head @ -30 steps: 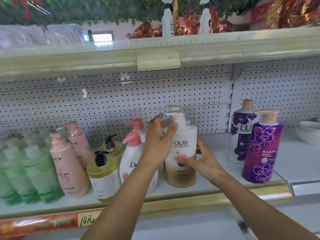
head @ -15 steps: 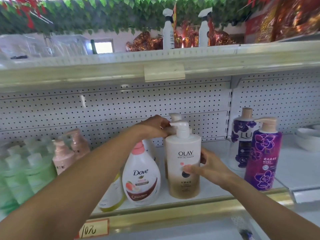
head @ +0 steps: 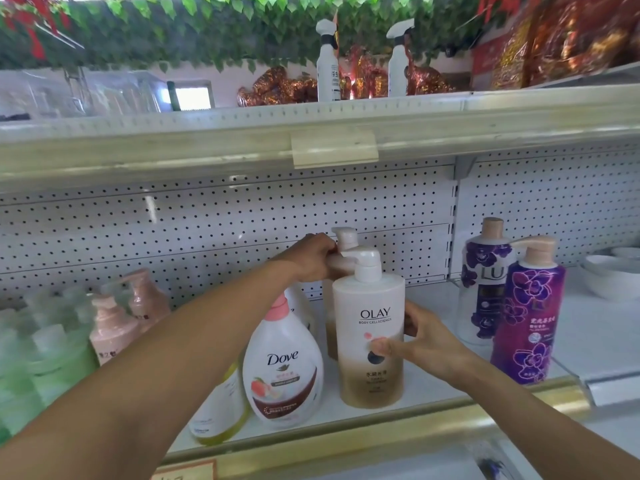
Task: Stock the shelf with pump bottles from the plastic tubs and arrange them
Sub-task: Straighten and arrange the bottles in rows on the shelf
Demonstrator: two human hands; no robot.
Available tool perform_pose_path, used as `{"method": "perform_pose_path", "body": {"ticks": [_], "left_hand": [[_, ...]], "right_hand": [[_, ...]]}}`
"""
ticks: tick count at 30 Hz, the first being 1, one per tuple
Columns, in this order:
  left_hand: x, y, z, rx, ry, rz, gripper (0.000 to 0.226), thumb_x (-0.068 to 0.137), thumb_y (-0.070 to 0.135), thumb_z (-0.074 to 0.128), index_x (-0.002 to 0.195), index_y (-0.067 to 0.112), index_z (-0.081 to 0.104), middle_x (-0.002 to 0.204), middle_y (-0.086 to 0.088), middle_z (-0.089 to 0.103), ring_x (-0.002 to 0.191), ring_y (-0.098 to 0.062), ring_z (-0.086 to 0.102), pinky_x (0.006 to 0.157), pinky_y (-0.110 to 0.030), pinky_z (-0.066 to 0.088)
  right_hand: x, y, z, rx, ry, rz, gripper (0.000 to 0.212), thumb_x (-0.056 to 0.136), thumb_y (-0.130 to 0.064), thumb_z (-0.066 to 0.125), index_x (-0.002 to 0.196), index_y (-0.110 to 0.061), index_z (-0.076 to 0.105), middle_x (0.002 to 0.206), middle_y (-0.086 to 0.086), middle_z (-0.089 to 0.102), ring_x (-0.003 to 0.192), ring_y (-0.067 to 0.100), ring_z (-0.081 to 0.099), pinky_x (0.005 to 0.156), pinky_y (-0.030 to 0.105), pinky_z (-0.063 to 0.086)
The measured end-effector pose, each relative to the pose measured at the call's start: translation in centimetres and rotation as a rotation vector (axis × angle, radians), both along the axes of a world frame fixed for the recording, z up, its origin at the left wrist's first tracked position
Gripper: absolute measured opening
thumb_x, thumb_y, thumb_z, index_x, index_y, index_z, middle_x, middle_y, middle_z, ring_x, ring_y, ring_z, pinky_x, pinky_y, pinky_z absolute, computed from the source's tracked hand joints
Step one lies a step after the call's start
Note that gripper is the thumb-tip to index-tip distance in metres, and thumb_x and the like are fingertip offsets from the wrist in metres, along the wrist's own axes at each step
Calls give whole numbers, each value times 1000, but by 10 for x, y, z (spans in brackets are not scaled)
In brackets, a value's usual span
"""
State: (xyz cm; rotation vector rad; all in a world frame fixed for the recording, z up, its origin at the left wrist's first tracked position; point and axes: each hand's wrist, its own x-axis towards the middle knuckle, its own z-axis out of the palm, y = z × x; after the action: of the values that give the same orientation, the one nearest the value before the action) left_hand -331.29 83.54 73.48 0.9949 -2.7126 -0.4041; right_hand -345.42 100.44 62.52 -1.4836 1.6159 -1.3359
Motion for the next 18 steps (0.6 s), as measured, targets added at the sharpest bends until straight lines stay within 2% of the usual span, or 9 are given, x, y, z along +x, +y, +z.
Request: {"method": "perform_pose_path", "body": {"ticks": [2,4,8,11,13,14,15,18], "left_hand": [[-1,-8,-2,15,12,-9,28,78,43,74,70,24,56,79,0,62,78,-19,60,69,-31,48],[-2,-15,-5,33,45,-25,31,69,48,76,75,21,62,90,-7,69,93,-27,66,85,-43,53],[-2,-22,-9,37,54,-28,36,66,51,76,81,20,65,93,-7,70,95,-27,66,91,-48,52],[4,-16,-2,60,-10,1,50,72,53,74,109,21,63,112,-2,66,101,-23,62,96,-47,49],[11,-6,8,12,-73,48,62,85,47,68,139,25,46,135,0,55,117,-22,55,101,-43,44],[17,2,12,-25,-61,68,64,90,43,63,146,26,37,143,1,49,124,-22,51,104,-41,42],[25,13,14,-63,-15,88,61,94,41,58,148,26,34,145,2,46,128,-21,48,106,-39,40],[49,50,1,-150,273,51,48,97,43,51,142,26,45,138,7,54,128,-17,49,107,-39,40]], "right_hand": [[0,0,0,2,3,-1,54,70,-27,86,116,-30,59,107,-13,72,101,2,65,79,20,51],[0,0,0,4,4,-6,55,70,-27,86,117,-30,59,107,-14,72,101,2,65,80,21,51],[-1,-1,-2,-2,-2,-23,57,67,-29,87,117,-29,59,107,-13,72,102,4,65,83,21,51],[1,0,-5,-1,0,-35,64,61,-40,86,118,-31,58,108,-14,71,105,6,64,84,24,52],[2,2,-7,1,24,-58,71,59,-49,85,121,-34,54,112,-15,68,108,6,61,90,31,54],[3,3,-7,-10,36,-75,75,58,-52,84,124,-35,51,115,-17,66,110,5,59,91,34,54],[5,5,-7,-35,38,-97,80,58,-53,84,127,-37,47,119,-19,62,112,3,58,91,35,54],[9,9,-1,-144,31,-153,81,68,-41,84,133,-44,37,121,-22,57,110,0,57,87,29,52]]}}
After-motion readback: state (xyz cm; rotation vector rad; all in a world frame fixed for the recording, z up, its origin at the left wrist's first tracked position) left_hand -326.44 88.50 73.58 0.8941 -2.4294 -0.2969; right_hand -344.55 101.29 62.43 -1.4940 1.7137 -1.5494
